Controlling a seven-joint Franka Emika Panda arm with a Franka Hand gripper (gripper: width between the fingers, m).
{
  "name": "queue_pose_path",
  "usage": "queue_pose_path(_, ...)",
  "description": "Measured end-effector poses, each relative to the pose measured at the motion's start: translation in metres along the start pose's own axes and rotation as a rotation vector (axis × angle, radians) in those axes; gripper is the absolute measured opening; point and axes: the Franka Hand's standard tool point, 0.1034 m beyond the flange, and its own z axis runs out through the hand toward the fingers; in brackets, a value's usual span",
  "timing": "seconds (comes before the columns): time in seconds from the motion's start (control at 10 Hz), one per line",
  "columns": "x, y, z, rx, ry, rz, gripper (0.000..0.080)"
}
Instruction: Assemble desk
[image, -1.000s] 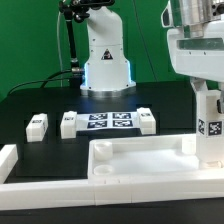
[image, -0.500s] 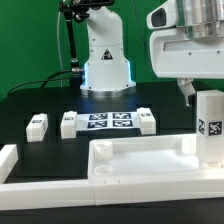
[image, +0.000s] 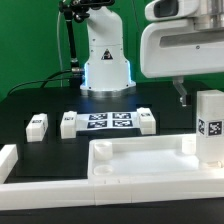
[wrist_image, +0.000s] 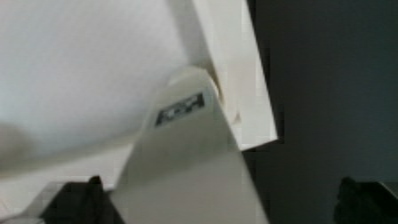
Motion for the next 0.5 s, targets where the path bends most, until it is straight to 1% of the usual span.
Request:
queue_pose_path(0.1,-0.0006,0.0000,0.0018,-0.001,0.000,-0.168,0.0648)
queue_pose_path(0.2,-0.0020,0.0009,0.0035,-0.001,0.008,-0.240,0.0648)
queue_pose_path(0.3,-0.0017,0.0019,0.0035,-0.002,0.008,-0.284,0.0648)
queue_pose_path(0.4,-0.0018,0.0017,0.0036,-0.001,0.008,-0.268,0.0648)
queue_pose_path(0.5,-0.0019,0.0017,0.0038,0.000,0.008,-0.247,0.0524)
